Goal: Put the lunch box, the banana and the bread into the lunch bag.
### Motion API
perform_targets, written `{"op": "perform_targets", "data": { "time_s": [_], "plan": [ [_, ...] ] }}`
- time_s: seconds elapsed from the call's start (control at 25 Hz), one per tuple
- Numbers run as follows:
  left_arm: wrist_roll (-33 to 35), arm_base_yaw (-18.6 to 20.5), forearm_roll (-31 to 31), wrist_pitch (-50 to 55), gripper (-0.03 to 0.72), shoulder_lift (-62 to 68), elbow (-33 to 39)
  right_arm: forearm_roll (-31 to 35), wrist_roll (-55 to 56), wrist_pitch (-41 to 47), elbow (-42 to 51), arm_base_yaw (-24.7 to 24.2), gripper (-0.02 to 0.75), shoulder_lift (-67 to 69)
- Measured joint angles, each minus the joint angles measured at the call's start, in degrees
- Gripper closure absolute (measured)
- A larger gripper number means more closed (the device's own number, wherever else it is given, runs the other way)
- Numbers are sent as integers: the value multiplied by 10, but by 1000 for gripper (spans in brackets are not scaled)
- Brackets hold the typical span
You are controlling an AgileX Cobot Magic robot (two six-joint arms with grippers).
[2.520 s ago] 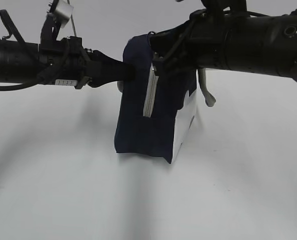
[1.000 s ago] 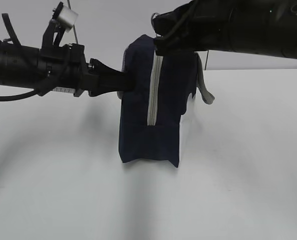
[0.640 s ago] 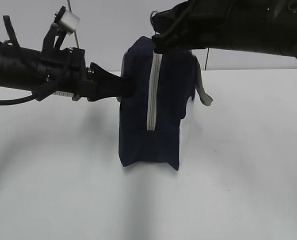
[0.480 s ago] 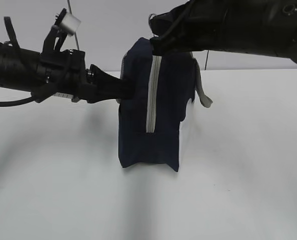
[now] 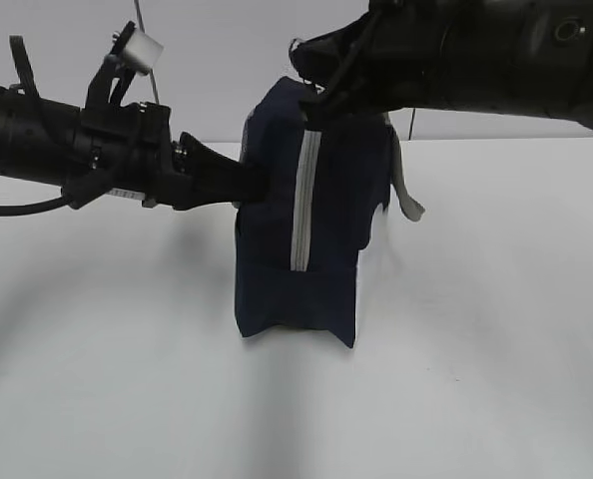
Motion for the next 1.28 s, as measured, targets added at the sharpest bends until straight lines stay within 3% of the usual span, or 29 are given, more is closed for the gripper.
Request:
{"op": "perform_targets", "data": {
  "time_s": [0.32, 0.8, 1.28],
  "plan": [
    [0, 0, 5, -1, 684, 0, 0, -107, 121, -28, 0, 0, 754, 21],
    [0, 0, 1, -2, 684, 0, 0, -144, 205, -147, 0, -83, 754, 28],
    [0, 0, 11, -2, 684, 0, 0, -176, 231, -160, -37, -88, 754, 45]
  ]
}}
